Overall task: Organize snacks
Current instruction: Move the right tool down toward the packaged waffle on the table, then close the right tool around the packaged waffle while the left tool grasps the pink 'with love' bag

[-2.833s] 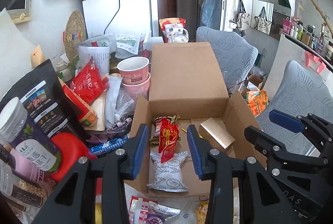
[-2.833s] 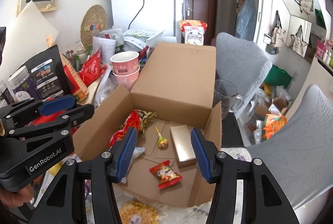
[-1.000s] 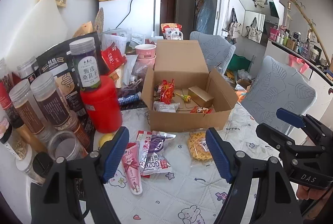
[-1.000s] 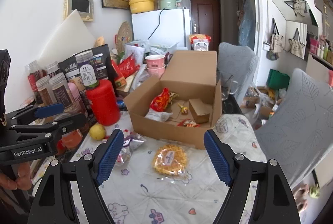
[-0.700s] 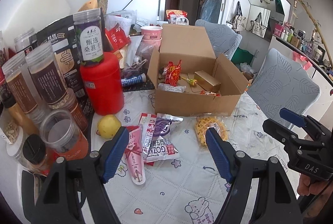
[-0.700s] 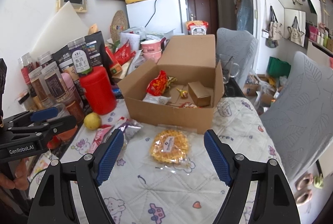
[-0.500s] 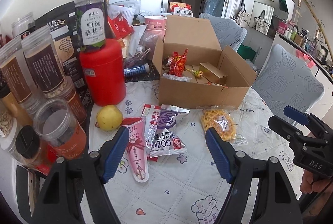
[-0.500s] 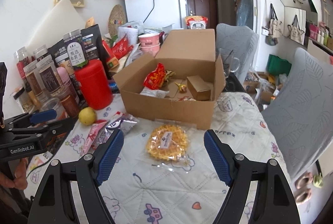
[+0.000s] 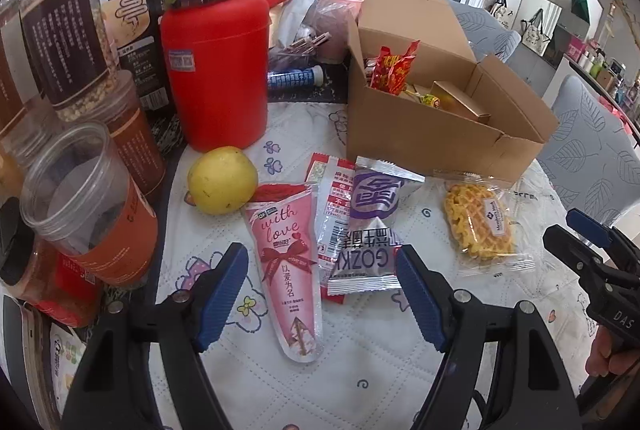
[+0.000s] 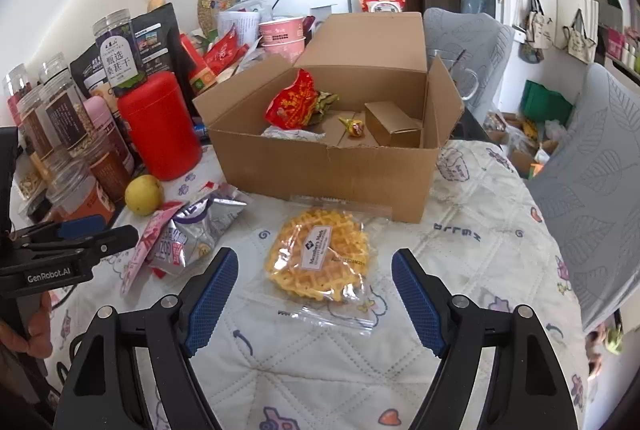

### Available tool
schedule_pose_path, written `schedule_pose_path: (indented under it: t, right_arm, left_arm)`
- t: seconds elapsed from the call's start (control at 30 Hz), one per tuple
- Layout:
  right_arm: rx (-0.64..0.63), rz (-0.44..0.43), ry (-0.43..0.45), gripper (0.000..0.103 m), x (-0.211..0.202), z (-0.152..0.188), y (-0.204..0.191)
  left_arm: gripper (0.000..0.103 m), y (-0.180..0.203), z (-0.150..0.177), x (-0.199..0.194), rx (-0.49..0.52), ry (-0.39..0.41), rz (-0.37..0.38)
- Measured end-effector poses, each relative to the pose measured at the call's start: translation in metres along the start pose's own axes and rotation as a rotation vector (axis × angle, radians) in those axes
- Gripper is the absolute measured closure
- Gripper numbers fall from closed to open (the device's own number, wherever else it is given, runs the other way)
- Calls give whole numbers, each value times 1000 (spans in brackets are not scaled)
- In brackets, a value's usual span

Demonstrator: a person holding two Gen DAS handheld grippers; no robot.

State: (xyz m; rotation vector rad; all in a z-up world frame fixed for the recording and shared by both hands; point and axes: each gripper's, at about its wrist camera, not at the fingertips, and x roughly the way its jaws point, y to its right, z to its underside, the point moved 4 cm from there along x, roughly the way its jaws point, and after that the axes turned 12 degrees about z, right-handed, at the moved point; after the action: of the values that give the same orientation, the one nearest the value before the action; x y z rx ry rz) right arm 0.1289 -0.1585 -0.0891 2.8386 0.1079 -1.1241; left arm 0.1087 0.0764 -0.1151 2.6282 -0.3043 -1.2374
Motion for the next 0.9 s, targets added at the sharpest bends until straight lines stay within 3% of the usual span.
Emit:
schedule_pose_path:
  t: [0.5,0.7,0.77,0.83,0.9]
  right_arm:
    - [-8,-12,-57,23,42,-5,3]
    - [-22,1,-101,22,60,-3,2]
    - [-32,16,-114,10,65,-2,1]
    - [-41,30,-122,6,69,-1,0]
    - [-47,38,-142,6,75,1,-2]
  left_arm:
    - [27,-43,-1,49,-130,-79,27]
    - [36,-44,-2,60,-120,-92,28]
    - [41,-44,-5,62,-103,-89,12]
    - [53,-43,-7,63,-104,-84,23]
    - [56,-44,-10,64,-106,-81,29]
